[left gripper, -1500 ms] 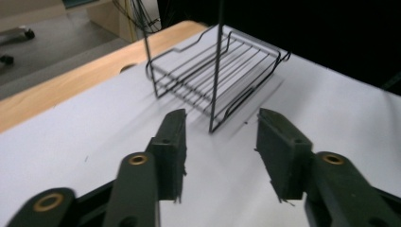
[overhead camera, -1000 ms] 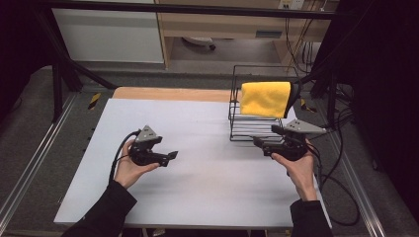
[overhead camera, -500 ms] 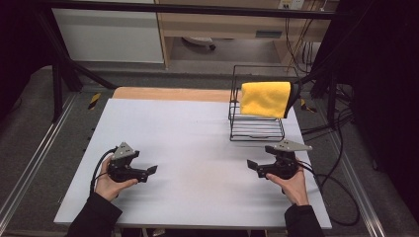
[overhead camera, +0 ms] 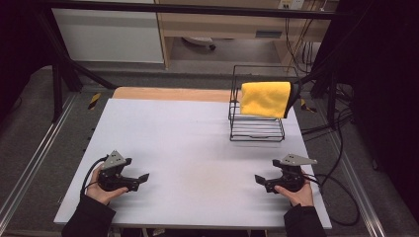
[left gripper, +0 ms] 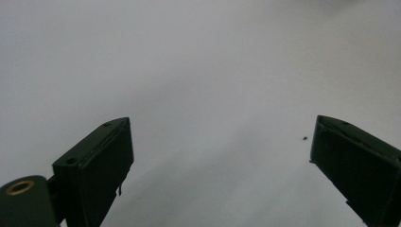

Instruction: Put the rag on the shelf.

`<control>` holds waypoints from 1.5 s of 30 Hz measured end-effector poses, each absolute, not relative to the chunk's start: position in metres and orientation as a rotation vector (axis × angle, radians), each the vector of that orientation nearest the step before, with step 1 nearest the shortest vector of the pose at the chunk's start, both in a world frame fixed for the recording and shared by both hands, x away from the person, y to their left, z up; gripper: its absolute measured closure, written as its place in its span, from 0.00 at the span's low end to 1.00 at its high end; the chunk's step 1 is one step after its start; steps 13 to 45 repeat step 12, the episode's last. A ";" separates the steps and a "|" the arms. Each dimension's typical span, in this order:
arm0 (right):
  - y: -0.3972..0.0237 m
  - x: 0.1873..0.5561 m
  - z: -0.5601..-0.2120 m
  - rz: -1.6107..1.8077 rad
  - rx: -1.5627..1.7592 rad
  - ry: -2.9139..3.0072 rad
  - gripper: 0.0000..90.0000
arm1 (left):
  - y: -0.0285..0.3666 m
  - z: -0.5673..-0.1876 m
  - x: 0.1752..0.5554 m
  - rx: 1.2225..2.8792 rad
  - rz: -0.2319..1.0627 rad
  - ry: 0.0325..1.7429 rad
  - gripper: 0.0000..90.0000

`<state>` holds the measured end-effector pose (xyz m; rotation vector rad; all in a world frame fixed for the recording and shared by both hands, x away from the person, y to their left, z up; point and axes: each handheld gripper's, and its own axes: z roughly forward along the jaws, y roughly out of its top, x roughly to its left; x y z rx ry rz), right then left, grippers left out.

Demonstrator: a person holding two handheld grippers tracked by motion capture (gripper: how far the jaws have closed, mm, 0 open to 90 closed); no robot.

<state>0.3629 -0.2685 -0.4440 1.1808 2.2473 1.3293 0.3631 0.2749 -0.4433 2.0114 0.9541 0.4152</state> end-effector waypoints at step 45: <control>-0.275 0.360 -0.452 1.320 1.212 2.258 0.01 | 0.277 -0.447 0.362 2.017 0.411 0.964 0.08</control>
